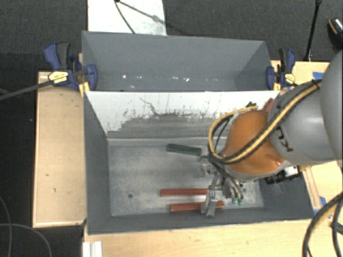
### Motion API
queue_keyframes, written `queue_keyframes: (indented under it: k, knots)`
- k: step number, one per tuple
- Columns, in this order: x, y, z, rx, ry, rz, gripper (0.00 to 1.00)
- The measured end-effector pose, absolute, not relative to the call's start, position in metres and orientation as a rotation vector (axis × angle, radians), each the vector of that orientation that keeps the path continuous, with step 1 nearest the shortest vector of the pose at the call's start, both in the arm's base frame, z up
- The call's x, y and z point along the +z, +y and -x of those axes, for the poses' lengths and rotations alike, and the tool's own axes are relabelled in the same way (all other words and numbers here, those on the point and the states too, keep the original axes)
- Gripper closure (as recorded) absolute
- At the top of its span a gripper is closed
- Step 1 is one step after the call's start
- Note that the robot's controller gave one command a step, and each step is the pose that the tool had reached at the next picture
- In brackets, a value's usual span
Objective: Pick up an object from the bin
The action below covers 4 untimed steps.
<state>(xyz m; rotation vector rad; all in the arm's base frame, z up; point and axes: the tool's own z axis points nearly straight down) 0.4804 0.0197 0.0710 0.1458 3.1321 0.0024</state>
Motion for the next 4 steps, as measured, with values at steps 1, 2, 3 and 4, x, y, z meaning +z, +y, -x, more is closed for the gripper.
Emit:
queue_keyframes:
  k: [1,2,3,4]
  knots:
    - [0.071,-0.007,-0.527,0.000,3.139,0.002,0.00]
    - [0.071,-0.011,-0.478,0.002,3.130,-0.116,0.00]
    - [0.072,0.043,-0.562,0.005,3.133,-0.006,0.00]
    - [0.071,0.040,-0.560,0.002,3.137,-0.016,1.00]
